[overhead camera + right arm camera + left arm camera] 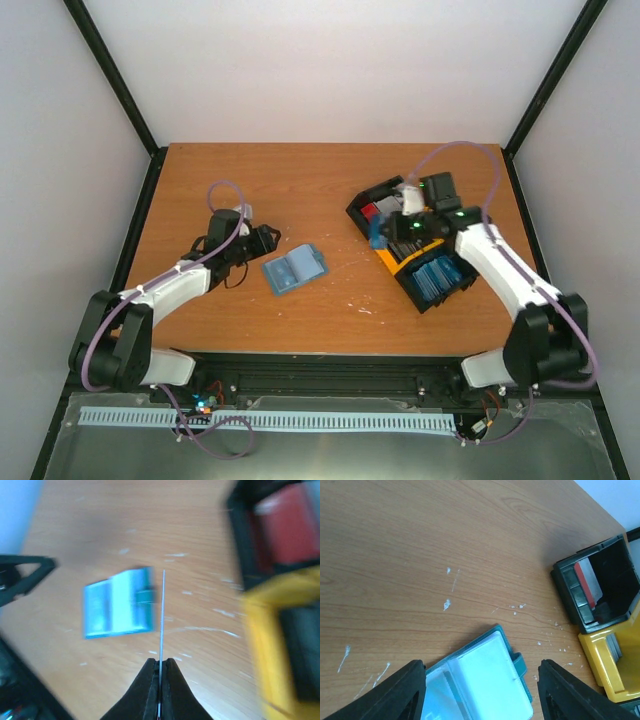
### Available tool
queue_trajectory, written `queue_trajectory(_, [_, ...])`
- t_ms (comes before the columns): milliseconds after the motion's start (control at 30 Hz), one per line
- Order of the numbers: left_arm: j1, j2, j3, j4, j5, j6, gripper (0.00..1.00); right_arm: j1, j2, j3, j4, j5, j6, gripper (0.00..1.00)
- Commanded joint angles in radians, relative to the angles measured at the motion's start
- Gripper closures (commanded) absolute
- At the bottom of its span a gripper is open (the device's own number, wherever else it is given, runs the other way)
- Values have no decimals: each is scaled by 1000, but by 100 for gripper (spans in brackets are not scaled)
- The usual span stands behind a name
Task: Put the credit cards into the card holder
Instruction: Insert the credit card into the card holder.
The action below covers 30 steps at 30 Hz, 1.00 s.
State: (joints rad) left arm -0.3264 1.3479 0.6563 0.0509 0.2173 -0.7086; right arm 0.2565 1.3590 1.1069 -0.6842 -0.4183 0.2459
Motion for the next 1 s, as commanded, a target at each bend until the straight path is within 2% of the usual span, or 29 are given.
queue_trajectory(0, [16, 8, -3, -86, 17, -35, 37, 136, 190, 23, 249, -351, 45, 97])
queue_trajectory(67, [18, 19, -10, -125, 18, -51, 39, 189, 298, 71, 294, -399, 48, 97])
queue_trajectory(167, [20, 23, -39, -151, 32, -75, 47, 239, 457, 153, 344, -465, 62, 97])
queue_trajectory(333, [20, 17, -68, -183, 34, -101, 57, 299, 653, 301, 298, -510, 21, 97])
queue_trajectory(633, [20, 58, -86, -195, 61, -107, 61, 311, 824, 441, 182, -516, -50, 97])
queue_trajectory(967, [19, 115, -77, -187, 78, -115, 70, 320, 899, 490, 74, -470, -84, 97])
